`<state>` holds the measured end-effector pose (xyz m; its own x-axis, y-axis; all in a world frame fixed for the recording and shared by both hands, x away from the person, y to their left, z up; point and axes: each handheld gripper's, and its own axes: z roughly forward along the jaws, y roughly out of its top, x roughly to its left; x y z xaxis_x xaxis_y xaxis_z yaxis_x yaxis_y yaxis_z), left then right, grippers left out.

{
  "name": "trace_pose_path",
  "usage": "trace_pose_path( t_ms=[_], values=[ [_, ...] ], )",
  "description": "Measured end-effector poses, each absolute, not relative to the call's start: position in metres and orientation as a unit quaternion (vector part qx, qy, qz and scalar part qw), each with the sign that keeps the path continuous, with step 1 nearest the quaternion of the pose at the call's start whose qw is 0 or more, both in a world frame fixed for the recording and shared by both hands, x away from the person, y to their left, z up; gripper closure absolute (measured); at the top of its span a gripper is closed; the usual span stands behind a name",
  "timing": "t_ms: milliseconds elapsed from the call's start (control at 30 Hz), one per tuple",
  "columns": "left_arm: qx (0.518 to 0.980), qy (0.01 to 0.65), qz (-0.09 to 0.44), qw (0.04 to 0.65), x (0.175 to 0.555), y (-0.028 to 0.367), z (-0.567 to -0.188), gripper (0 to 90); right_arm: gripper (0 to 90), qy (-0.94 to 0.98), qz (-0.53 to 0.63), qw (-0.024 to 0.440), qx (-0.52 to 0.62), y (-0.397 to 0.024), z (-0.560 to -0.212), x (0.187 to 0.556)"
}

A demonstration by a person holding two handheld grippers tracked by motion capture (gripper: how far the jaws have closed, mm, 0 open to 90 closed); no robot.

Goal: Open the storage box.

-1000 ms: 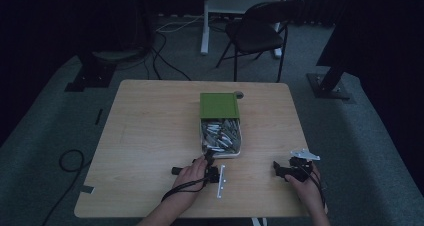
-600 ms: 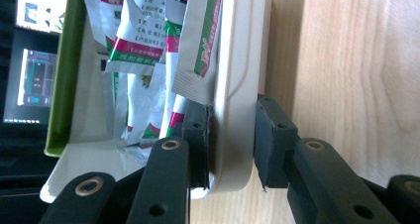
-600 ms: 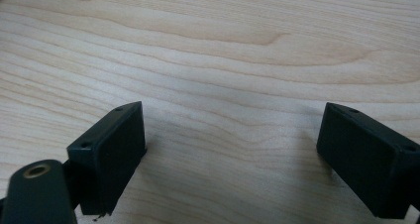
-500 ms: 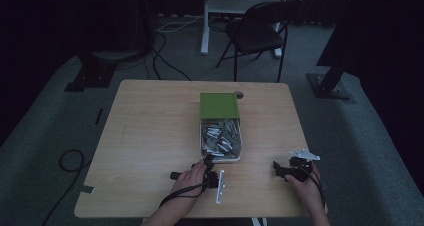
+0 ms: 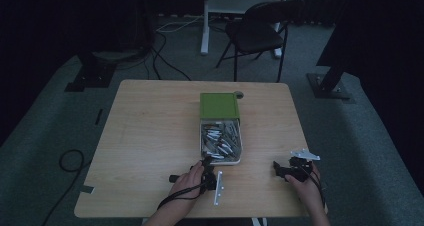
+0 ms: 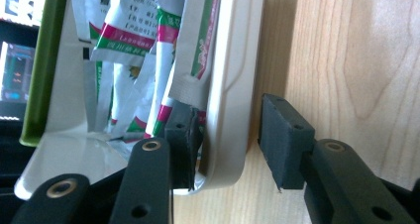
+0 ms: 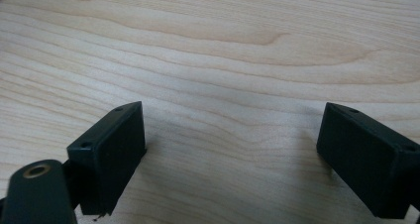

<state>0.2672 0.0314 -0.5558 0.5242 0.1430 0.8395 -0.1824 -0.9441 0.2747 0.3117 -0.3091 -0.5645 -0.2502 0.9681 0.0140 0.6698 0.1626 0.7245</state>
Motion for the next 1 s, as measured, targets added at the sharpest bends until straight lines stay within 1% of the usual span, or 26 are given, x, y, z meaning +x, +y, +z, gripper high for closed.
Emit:
trace_pose_path(
  t_ms=[33, 67, 133, 400, 667, 700, 767, 900, 1000],
  values=[
    [0.857, -0.012, 0.488, 0.167, 0.267, 0.031, -0.556, 56.7, 11.0, 0.725, 0.316, 0.236, 0.565, -0.309, -0.564, 0.312],
    [0.861, 0.000, 0.474, 0.184, 0.267, 0.033, -0.555, 56.7, 11.0, 0.725, 0.316, 0.236, 0.565, -0.309, -0.564, 0.312],
    [0.863, 0.006, 0.468, 0.192, 0.266, 0.035, -0.553, 53.3, 11.0, 0.725, 0.316, 0.236, 0.565, -0.309, -0.564, 0.312],
    [0.862, 0.032, 0.456, 0.220, 0.263, 0.043, -0.545, 52.8, 11.0, 0.719, 0.313, 0.239, 0.573, -0.310, -0.564, 0.312],
    [0.864, 0.073, 0.413, 0.280, 0.258, 0.052, -0.535, 52.1, 10.9, 0.718, 0.313, 0.239, 0.574, -0.310, -0.564, 0.312],
    [0.864, 0.073, 0.413, 0.280, 0.258, 0.052, -0.535, 52.2, 10.9, 0.718, 0.313, 0.239, 0.574, -0.310, -0.564, 0.312],
    [0.862, 0.088, 0.396, 0.303, 0.256, 0.056, -0.531, 52.1, 10.9, 0.718, 0.313, 0.240, 0.573, -0.310, -0.564, 0.312],
    [0.862, 0.108, 0.373, 0.326, 0.254, 0.062, -0.525, 52.2, 10.9, 0.719, 0.312, 0.240, 0.573, -0.310, -0.564, 0.312],
    [0.860, 0.114, 0.372, 0.330, 0.253, 0.066, -0.522, 52.2, 10.9, 0.719, 0.312, 0.240, 0.573, -0.310, -0.564, 0.312]
  ],
)
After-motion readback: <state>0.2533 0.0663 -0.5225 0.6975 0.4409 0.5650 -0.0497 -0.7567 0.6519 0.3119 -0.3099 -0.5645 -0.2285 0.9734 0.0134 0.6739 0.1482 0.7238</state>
